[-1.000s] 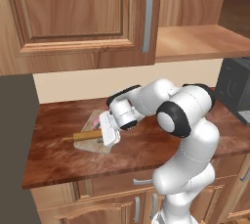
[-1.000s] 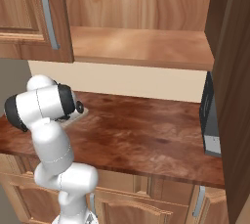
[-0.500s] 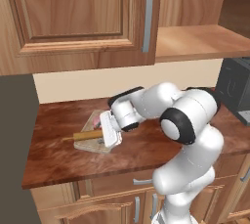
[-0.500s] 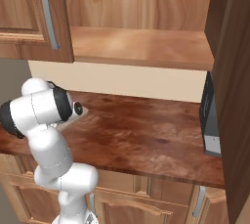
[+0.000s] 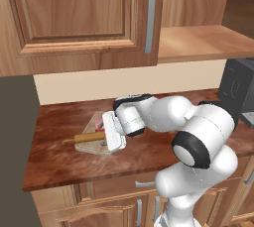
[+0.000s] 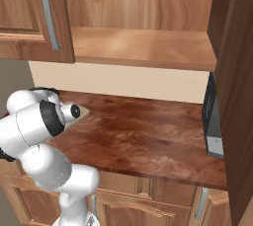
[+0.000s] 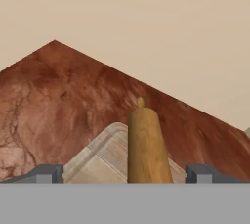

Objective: Open the cabinet, retrieve the rolling pin, and place it next to the meat on the cutting board to prepare for tenderizing.

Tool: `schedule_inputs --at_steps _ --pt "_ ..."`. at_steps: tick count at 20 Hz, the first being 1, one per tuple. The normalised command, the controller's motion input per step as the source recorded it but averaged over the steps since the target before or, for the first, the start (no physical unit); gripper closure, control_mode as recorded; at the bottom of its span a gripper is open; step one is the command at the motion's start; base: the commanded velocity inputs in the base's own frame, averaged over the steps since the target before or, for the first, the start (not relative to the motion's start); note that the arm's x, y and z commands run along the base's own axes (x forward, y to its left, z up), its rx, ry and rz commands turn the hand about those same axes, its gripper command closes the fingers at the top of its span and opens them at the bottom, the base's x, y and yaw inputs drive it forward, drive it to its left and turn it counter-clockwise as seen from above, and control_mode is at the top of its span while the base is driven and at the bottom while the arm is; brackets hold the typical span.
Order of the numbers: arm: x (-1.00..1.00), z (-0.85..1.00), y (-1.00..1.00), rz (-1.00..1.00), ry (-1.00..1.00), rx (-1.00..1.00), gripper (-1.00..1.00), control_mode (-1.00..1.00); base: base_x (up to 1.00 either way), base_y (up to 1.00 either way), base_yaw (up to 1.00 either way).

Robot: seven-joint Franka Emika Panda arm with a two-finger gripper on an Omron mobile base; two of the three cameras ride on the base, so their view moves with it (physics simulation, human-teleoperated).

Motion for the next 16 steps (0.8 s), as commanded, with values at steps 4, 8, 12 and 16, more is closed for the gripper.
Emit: schedule_inputs --at_steps 4,8,12,16 --pt "-0.24 0.28 0.00 0.00 -0.08 0.00 -1.00 -1.00 0.00 0.00 0.00" --pt "-0.34 0.24 0.00 0.00 -0.07 0.00 -1.00 -1.00 0.00 0.00 0.00" --pt "-0.37 0.28 0.00 0.00 -0.07 0.00 -1.00 -1.00 0.00 0.00 0.00" --pt "-0.27 0.31 0.00 0.00 -0.04 0.00 -1.00 -1.00 0.00 0.00 0.00"
